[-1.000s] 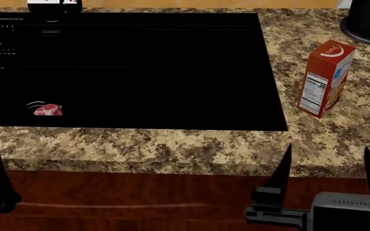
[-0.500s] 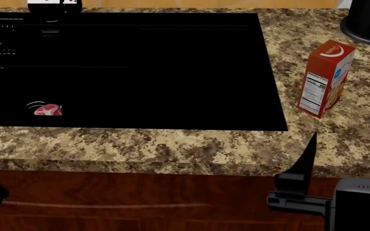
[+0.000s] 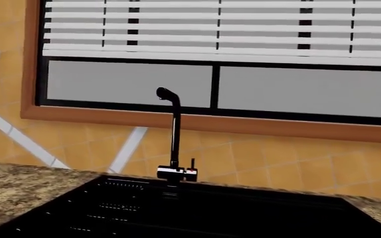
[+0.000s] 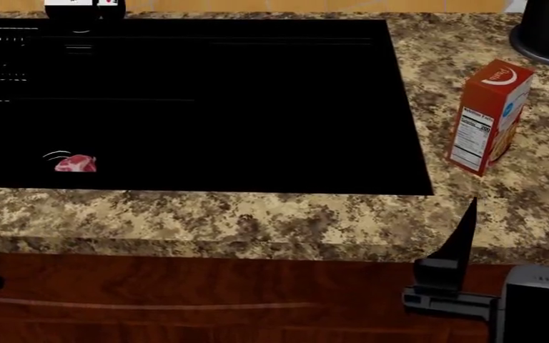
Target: Turn the sink spout to the right.
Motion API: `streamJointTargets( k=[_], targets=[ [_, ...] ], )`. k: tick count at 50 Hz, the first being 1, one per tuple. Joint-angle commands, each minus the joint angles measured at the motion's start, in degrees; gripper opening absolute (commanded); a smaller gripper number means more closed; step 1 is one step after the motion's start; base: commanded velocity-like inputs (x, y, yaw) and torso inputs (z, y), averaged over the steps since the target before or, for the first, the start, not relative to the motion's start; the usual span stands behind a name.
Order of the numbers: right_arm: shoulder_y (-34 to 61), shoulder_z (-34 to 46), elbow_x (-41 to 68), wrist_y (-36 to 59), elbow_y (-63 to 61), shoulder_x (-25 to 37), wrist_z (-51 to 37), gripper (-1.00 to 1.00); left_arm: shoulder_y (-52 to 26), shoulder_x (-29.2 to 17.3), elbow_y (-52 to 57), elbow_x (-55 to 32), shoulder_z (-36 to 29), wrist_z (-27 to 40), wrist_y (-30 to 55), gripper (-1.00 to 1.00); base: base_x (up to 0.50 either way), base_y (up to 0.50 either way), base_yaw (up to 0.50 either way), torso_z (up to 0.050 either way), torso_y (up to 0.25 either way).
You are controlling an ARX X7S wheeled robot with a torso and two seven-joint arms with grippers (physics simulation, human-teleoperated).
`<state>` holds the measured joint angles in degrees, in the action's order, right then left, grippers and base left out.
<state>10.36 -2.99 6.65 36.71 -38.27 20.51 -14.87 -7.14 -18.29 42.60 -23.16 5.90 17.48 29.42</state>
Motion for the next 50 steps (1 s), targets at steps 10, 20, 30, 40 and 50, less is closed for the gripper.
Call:
streamJointTargets(
  k=[10, 20, 30, 40, 50],
  targets=[
    [-0.8, 0.2, 1.0, -1.2, 0.2, 0.0, 0.4, 1.00, 0.1, -1.1, 0.7, 0.4, -0.1, 0.6, 0.0, 1.00, 0.06, 0.34, 0.00, 0.000, 0.000],
    [-1.1, -0.2, 1.4, -1.2, -0.5, 0.3, 0.4, 1.00, -0.6, -1.4, 0.9, 0.6, -0.8, 1.0, 0.5, 1.00, 0.10, 0.34, 0.00, 0.000, 0.000],
    [-1.2, -0.3, 1.9, -1.4, 0.0, 0.4, 0.5, 1.00, -0.8, -1.7, 0.3, 0.2, -1.4, 0.5, 0.4, 1.00, 0.20, 0.34, 0.00, 0.000, 0.000],
    [-1.2, -0.2, 2.3, -1.0, -0.7, 0.2, 0.4, 1.00, -0.8, -1.6, 0.1, 0.0, -1.2, 1.1, 0.4, 1.00, 0.26, 0.34, 0.00, 0.000, 0.000],
    [-1.6, -1.1, 2.9, -1.2, -1.1, 0.2, 0.1, 1.00, -1.1, -1.5, -0.1, -0.8, -1.1, 1.3, 0.7, 1.00, 0.28, 0.34, 0.00, 0.000, 0.000]
  ],
)
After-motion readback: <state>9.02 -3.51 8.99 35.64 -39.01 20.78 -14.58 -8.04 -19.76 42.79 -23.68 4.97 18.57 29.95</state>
